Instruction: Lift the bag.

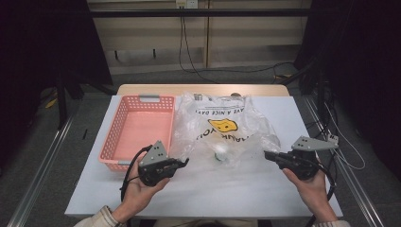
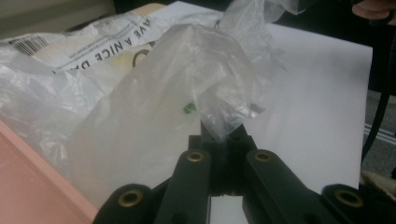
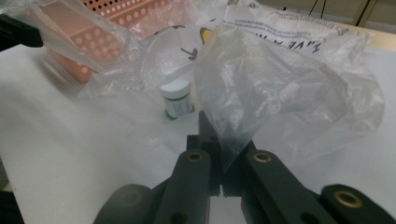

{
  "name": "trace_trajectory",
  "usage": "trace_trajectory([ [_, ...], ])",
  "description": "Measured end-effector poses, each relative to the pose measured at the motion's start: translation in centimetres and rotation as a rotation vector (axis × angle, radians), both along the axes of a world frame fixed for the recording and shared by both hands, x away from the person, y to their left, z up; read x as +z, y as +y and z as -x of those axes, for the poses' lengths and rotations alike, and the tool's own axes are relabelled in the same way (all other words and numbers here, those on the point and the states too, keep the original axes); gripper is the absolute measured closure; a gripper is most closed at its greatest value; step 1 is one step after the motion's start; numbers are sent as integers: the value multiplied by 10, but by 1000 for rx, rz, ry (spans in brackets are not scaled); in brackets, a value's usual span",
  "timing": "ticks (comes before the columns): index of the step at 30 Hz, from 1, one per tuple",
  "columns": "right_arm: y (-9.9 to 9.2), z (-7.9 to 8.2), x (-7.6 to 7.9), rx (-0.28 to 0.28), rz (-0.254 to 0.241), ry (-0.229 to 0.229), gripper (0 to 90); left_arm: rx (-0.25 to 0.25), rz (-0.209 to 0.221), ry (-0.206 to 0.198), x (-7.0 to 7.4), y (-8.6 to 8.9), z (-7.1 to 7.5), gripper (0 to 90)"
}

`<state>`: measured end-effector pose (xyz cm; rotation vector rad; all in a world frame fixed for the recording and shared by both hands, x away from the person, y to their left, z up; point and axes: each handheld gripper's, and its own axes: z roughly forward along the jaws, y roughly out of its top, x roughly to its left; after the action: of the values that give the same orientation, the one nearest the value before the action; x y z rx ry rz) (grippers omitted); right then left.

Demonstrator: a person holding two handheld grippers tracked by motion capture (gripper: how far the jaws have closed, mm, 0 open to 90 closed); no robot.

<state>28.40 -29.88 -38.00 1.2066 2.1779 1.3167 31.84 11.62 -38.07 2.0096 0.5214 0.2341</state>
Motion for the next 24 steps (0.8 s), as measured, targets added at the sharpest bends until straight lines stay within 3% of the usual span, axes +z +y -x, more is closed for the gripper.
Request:
trace_trajectory([
  [2,-1,-4,4,-2,-5,-14,900,8,25,7,5,1,-2,900],
  [14,0,-31,40,-25,-71,-113,900,50,132,-59,48,12,-21,900],
  [18,2,-37,50,-23,-71,-134,900,67,136,-69,56,14,-25,900],
  [24,3,-47,71,-38,-64,-175,900,114,125,-87,73,16,-45,900],
])
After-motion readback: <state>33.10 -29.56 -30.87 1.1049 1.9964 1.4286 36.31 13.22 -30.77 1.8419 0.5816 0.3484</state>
